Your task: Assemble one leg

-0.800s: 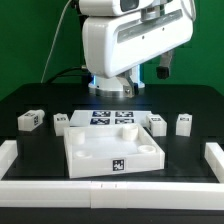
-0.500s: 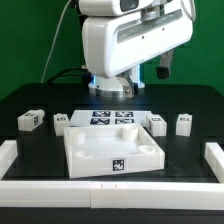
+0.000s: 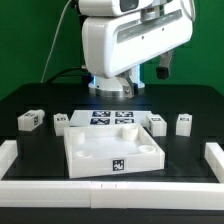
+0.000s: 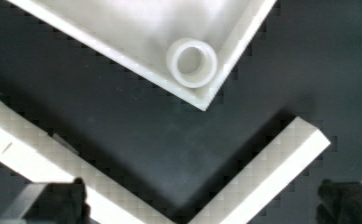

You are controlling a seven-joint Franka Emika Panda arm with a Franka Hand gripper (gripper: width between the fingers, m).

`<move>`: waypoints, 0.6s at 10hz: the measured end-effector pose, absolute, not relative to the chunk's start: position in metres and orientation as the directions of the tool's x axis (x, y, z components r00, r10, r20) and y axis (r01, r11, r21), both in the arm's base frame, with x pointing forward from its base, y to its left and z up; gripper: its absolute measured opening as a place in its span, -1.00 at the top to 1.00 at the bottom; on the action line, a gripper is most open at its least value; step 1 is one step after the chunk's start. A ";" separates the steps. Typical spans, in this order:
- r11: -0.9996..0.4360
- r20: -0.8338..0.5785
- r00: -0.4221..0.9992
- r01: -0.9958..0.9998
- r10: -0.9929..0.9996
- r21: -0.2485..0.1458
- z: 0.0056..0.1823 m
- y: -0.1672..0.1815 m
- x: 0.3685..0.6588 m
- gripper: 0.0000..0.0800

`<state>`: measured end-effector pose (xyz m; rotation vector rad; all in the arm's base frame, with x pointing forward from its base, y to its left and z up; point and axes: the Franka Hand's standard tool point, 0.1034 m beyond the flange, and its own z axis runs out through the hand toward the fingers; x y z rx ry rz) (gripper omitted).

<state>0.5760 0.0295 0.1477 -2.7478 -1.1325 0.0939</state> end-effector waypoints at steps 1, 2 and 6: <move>-0.698 0.006 0.710 0.694 0.704 -0.178 0.147 0.030 0.576 -0.62; -0.679 0.032 0.689 0.719 0.724 -0.148 0.142 0.029 0.573 -0.62; -0.482 0.093 0.483 0.876 0.871 -0.026 0.115 0.020 0.536 -0.62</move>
Offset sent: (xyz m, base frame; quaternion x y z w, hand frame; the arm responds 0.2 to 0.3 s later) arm -0.0460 0.0062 -0.0197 -0.0484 0.0728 -0.1338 0.9871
